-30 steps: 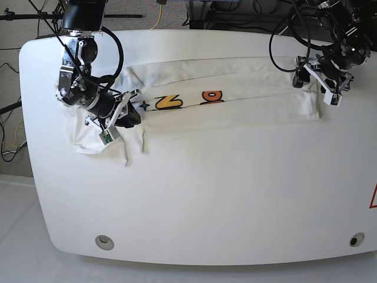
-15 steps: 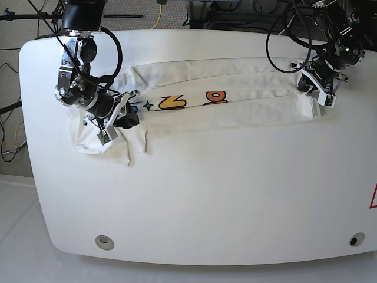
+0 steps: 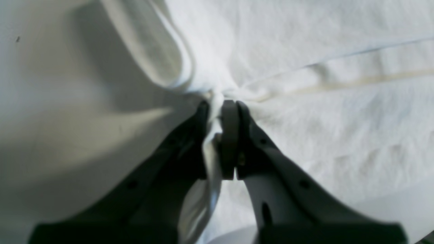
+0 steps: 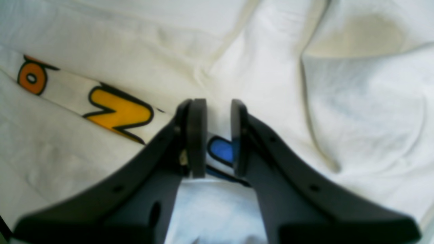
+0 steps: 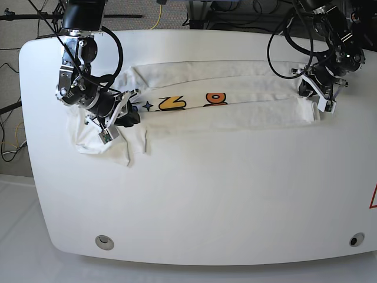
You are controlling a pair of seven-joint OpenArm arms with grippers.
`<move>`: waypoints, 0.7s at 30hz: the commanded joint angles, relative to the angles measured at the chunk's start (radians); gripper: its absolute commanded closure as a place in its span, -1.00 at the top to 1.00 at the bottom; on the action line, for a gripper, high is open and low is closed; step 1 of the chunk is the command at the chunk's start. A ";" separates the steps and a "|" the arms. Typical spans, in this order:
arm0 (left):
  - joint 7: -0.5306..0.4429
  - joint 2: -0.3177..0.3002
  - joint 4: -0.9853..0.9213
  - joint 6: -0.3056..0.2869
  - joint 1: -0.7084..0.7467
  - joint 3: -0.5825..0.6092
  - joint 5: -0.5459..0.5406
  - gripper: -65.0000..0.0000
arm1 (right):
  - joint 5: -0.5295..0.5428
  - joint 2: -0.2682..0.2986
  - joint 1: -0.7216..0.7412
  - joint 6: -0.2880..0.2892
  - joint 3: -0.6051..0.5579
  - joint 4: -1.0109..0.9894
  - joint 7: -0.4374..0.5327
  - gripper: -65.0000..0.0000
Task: Fold the T-shirt properly
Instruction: 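Lower the left gripper and grasp the strip end near the sleeve, then fold the strip end with the left gripper toward the right gripper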
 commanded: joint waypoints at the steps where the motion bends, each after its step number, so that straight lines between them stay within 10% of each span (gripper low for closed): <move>1: 0.014 -0.008 0.007 0.001 -0.007 0.000 0.009 -1.00 | 0.014 0.011 0.012 0.006 0.006 0.020 0.020 -0.63; 21: 0.069 0.049 0.215 0.001 0.006 0.115 0.009 -1.00 | 0.013 0.009 0.015 0.006 0.003 0.028 0.009 -0.63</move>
